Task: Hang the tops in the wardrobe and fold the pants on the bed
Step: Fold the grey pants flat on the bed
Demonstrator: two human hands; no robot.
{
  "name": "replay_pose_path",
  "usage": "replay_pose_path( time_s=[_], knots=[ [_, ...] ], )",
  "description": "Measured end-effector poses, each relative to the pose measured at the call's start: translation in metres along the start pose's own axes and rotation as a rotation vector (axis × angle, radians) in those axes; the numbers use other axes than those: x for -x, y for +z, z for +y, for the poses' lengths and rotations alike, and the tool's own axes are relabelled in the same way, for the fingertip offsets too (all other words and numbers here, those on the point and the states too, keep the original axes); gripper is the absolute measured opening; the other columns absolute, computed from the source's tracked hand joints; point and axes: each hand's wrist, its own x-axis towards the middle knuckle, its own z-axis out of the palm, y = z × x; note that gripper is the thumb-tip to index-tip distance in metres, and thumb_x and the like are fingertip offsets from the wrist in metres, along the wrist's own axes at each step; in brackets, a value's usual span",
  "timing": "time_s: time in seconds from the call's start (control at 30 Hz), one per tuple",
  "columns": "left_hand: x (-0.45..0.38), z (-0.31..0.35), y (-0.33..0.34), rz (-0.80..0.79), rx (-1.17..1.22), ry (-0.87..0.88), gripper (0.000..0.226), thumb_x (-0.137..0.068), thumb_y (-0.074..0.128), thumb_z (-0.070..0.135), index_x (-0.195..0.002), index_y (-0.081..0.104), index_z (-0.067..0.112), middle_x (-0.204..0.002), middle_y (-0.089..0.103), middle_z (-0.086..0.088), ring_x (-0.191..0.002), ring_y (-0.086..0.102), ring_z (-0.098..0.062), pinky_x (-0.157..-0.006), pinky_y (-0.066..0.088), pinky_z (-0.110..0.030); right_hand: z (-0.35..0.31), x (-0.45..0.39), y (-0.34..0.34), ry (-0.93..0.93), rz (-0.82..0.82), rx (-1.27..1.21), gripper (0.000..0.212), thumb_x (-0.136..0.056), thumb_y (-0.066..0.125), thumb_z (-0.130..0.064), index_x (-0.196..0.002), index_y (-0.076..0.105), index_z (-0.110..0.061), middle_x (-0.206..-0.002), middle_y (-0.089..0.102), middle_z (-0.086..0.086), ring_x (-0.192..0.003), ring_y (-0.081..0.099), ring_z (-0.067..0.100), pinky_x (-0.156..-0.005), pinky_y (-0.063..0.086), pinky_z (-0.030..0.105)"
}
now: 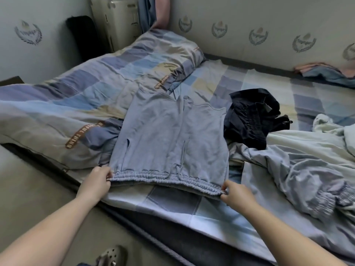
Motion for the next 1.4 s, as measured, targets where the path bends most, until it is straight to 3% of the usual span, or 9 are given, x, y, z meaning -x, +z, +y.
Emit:
replay_pose_path(
  time_s=[0.23, 0.4, 0.63, 0.77, 0.87, 1.03, 1.2, 1.3, 1.4],
  knots=[
    [0.008, 0.006, -0.001, 0.016, -0.090, -0.046, 0.010, -0.084, 0.061, 0.020, -0.090, 0.053, 0.019, -0.106, 0.047, -0.009, -0.084, 0.056, -0.033, -0.070, 0.043, -0.033, -0.003, 0.003, 0.004, -0.053, 0.046, -0.010, 0.012, -0.086, 0.055, -0.025, -0.094, 0.046, -0.025, -0.091, 0.069, 0.002, -0.084, 0.063, 0.021, -0.062, 0.043, 0.030],
    [0.009, -0.002, -0.004, -0.057, -0.285, 0.030, 0.012, -0.081, 0.061, 0.022, -0.078, 0.049, 0.020, -0.100, 0.050, -0.004, -0.080, 0.053, -0.025, -0.066, 0.045, -0.033, 0.002, 0.008, 0.008, -0.060, -0.106, 0.110, 0.016, -0.087, 0.055, -0.028, -0.101, 0.048, -0.025, -0.097, 0.065, 0.002, -0.088, 0.060, 0.021, -0.068, 0.047, 0.030],
    [0.023, 0.010, -0.013, -0.306, -0.448, 0.040, 0.006, -0.084, 0.055, 0.024, -0.087, 0.055, 0.019, -0.133, 0.051, -0.006, -0.096, 0.059, -0.025, -0.079, 0.050, -0.033, -0.006, 0.020, 0.005, -0.042, -0.328, 0.267, 0.022, -0.083, 0.052, -0.018, -0.102, 0.061, -0.016, -0.094, 0.069, 0.006, -0.084, 0.068, 0.022, -0.068, 0.055, 0.031],
    [0.025, 0.009, -0.017, -0.326, -0.474, 0.032, 0.019, -0.085, 0.054, 0.023, -0.102, 0.060, 0.016, -0.118, 0.058, -0.007, -0.102, 0.059, -0.025, -0.083, 0.050, -0.033, -0.008, 0.023, 0.011, -0.110, -0.240, 0.373, 0.012, -0.086, 0.049, -0.027, -0.098, 0.051, -0.025, -0.100, 0.061, 0.001, -0.081, 0.053, 0.019, -0.062, 0.040, 0.027],
    [0.020, 0.010, -0.025, -0.431, -0.498, 0.047, 0.020, -0.085, 0.057, 0.023, -0.103, 0.061, 0.015, -0.113, 0.063, -0.007, -0.102, 0.059, -0.023, -0.082, 0.048, -0.029, -0.008, 0.026, 0.017, -0.133, -0.221, 0.364, 0.022, -0.086, 0.051, -0.034, -0.106, 0.051, -0.026, -0.108, 0.061, 0.000, -0.085, 0.053, 0.019, -0.066, 0.040, 0.028],
    [0.005, 0.016, -0.044, -0.653, -0.483, 0.046, 0.033, -0.078, 0.072, 0.037, -0.102, 0.066, 0.016, -0.097, 0.064, -0.001, -0.083, 0.057, -0.014, -0.065, 0.040, -0.020, -0.012, 0.028, 0.012, -0.171, -0.155, 0.357, 0.036, -0.085, 0.048, -0.063, -0.088, 0.054, -0.028, -0.080, 0.057, -0.009, -0.076, 0.054, 0.013, -0.056, 0.039, 0.028],
    [-0.037, 0.042, -0.074, -0.798, -0.245, -0.082, 0.035, -0.077, 0.077, 0.039, -0.097, 0.060, 0.016, -0.095, 0.067, -0.001, -0.083, 0.065, -0.010, -0.066, 0.055, -0.024, -0.062, 0.020, 0.005, -0.332, -0.003, 0.249, 0.031, -0.091, 0.045, -0.055, -0.089, 0.053, -0.026, -0.083, 0.059, -0.005, -0.073, 0.053, 0.016, -0.057, 0.040, 0.029],
    [-0.075, 0.059, -0.092, -0.732, -0.075, -0.041, 0.022, -0.083, 0.073, 0.027, -0.092, 0.059, 0.012, -0.083, 0.067, -0.003, -0.073, 0.066, -0.010, -0.062, 0.055, -0.025, -0.118, 0.009, 0.011, -0.468, -0.031, 0.126, 0.028, -0.093, 0.046, -0.051, -0.106, 0.054, -0.029, -0.102, 0.060, -0.004, -0.089, 0.057, 0.018, -0.067, 0.041, 0.031],
    [-0.119, 0.071, -0.097, -0.512, -0.029, 0.118, 0.011, -0.088, 0.067, 0.022, -0.089, 0.061, 0.013, -0.086, 0.071, -0.006, -0.074, 0.069, -0.014, -0.064, 0.056, -0.030, -0.176, -0.004, 0.023, -0.537, -0.120, -0.023, 0.038, -0.093, 0.047, -0.050, -0.125, 0.050, -0.030, -0.119, 0.056, -0.005, -0.103, 0.055, 0.018, -0.083, 0.046, 0.031]
  ],
)
